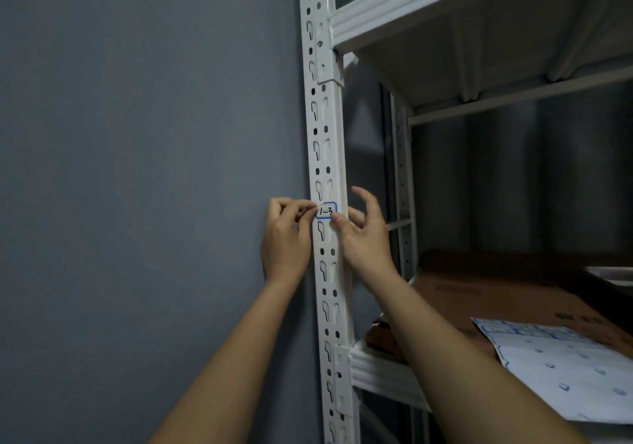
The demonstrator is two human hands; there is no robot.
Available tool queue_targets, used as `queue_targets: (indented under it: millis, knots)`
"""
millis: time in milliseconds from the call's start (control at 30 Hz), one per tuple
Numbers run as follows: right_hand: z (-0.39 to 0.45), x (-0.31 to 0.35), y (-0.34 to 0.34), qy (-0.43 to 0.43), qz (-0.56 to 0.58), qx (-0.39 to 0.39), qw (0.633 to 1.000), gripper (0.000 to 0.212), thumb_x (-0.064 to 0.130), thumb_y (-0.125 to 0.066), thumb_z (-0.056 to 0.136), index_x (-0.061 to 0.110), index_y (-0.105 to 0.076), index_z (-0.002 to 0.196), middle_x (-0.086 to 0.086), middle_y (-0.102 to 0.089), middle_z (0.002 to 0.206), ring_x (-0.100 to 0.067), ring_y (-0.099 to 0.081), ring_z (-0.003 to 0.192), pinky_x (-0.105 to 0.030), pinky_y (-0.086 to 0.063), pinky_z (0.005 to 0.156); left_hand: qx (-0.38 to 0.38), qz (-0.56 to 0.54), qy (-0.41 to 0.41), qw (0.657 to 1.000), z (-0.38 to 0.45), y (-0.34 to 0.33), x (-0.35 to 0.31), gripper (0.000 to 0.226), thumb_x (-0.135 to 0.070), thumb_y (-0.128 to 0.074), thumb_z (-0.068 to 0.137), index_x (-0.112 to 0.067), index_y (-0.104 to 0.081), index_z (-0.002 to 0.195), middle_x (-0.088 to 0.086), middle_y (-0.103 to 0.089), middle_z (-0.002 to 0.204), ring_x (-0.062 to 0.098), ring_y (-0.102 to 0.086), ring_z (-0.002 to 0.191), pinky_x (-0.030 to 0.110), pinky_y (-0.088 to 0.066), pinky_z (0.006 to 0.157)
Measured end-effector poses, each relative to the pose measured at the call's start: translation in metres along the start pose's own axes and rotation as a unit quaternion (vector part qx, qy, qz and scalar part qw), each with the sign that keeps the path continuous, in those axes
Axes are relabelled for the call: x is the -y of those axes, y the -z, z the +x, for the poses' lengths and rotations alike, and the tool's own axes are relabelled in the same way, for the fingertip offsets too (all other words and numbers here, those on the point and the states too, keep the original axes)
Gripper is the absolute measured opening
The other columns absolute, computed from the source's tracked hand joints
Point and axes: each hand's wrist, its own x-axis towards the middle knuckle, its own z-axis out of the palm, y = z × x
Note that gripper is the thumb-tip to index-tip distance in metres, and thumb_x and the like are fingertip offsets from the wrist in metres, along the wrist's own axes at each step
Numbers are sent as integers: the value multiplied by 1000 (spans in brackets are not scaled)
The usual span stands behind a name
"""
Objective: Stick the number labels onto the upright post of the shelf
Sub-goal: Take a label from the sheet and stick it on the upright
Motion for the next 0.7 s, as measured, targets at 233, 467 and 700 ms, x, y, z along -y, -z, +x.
queue_targets:
  millis: [233, 467, 700]
  knots:
    - [1, -7, -3, 5, -2, -16, 1000, 47, 11, -60, 93, 31, -43, 132, 1, -72, 106, -11, -70, 92, -46, -52, 95, 2, 17, -18, 1000, -3, 0, 3, 6, -25, -63, 89, -23, -69, 91, -14, -45, 92, 9, -55, 72, 33, -49, 63]
    - [-1, -8, -6, 26, 26, -23, 999, 43, 3, -57, 93, 27, -44, 127, 1, -72, 103, -9, -70, 92, -40, -53, 94, 22, -1, 5, 1000, 1, -7, 6, 9, -20, -55, 93, -25, -62, 93, -12, -44, 90, 7, -52, 70, 33, -49, 68]
    - [-1, -7, -4, 25, -6, -18, 1000, 44, 8, -58, 93, 32, -44, 126, 4, -72, 103, -7, -70, 93, -43, -52, 95, 12, 29, 26, 999, -3, -8, 0, 7, -23, -53, 94, -19, -57, 89, -11, -44, 97, 15, -57, 78, 35, -47, 66]
